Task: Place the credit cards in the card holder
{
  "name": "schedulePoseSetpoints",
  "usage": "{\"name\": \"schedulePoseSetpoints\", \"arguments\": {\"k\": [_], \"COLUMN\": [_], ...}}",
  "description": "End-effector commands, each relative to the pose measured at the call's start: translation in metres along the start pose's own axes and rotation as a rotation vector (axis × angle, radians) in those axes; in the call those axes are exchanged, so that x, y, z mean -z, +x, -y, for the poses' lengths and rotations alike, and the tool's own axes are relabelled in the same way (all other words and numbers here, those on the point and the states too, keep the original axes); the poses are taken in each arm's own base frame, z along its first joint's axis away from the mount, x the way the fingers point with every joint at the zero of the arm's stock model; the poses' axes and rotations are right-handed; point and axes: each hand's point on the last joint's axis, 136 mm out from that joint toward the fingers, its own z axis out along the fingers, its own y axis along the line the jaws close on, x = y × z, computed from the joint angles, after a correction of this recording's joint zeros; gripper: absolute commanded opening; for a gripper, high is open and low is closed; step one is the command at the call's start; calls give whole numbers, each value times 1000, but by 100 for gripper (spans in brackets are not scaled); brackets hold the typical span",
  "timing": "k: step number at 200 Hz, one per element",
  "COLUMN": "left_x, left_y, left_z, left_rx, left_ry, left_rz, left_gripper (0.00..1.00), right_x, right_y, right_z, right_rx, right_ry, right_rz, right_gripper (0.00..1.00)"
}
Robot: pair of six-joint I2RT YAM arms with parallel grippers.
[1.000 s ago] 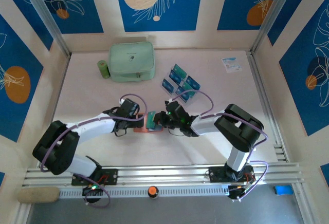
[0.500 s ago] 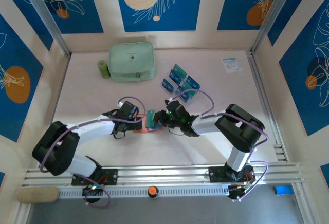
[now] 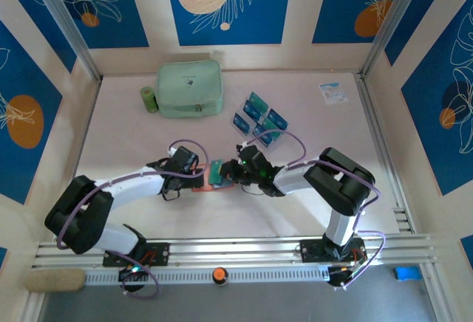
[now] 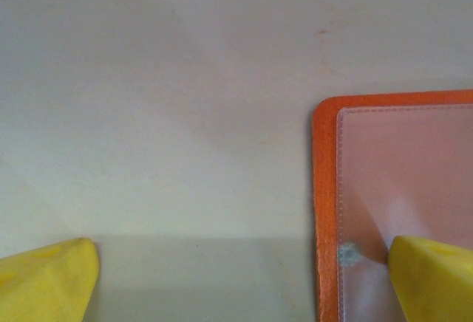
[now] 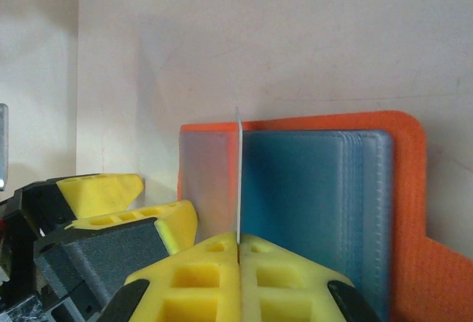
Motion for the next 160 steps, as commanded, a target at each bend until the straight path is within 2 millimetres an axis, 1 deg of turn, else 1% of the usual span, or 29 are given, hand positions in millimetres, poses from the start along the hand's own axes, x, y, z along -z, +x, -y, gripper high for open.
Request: {"name": "schedulePoseSetpoints", "arguments": {"k": [1,66,116,137,160], "left_x": [1,6,17,19,16], "left_y": [5,-1,-9,-5,4], "left_z": [-10,-7,-7,-11,-16], "left_rx": [14,18,44,59,70], "left_ry": [-30,-14,-6,-14,-25], "left_rz": [-9,4,36,31,17], "left_gripper": [100,100,100,100,100], "right_x": [-1,-7,-9,-8,-8], "right_y": [3,11,13,14,15], "right_z": [4,3,3,4,4], "right_rx": [-8,-8,-7,-7,-7], "right_ry": [2,3,3,6,6], "right_rz": [-7,-40,-49,-53,-65], "right_gripper": [0,0,0,0,0]}}
